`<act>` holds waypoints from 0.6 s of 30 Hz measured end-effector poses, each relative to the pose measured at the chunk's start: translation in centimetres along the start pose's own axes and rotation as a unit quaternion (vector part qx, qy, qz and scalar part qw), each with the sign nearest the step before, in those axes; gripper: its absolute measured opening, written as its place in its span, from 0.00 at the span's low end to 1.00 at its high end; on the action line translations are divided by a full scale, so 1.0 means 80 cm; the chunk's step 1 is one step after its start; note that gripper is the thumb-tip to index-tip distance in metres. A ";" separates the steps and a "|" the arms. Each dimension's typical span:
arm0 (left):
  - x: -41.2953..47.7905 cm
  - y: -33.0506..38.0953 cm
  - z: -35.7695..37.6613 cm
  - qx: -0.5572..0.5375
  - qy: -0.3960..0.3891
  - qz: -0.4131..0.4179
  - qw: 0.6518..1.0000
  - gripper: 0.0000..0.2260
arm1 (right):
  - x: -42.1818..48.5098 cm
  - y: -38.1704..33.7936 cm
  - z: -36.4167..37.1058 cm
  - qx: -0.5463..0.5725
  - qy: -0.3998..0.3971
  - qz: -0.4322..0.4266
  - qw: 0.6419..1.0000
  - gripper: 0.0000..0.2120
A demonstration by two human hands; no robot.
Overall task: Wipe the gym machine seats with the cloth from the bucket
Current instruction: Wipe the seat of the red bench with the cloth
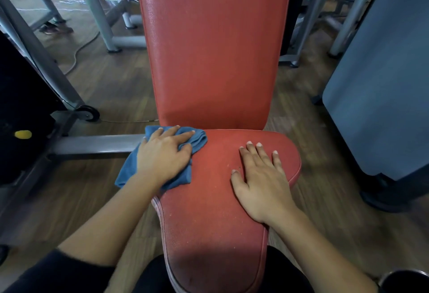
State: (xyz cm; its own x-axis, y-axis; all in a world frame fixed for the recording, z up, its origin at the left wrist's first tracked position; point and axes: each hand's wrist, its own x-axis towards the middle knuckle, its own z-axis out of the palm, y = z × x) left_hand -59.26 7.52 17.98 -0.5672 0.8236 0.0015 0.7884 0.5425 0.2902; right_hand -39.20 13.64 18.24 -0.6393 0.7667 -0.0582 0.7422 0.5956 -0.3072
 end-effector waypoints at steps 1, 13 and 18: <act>0.003 0.014 0.004 0.005 -0.002 0.007 1.000 0.19 | 0.000 0.000 0.000 -0.001 0.001 -0.001 1.000 0.34; 0.000 0.036 0.009 -0.005 -0.011 0.034 0.999 0.19 | -0.001 0.001 -0.001 0.003 0.002 0.001 1.000 0.32; -0.034 0.002 0.002 -0.044 -0.025 0.099 0.994 0.24 | 0.000 0.004 0.001 0.004 0.004 -0.003 1.000 0.30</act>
State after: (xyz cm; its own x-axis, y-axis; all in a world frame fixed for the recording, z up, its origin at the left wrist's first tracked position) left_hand -57.55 5.35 17.82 -0.3896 0.9208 0.0196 0.8581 0.3552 0.3708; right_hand -38.99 13.78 18.03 -0.6418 0.7653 -0.0484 0.7369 0.5980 -0.3152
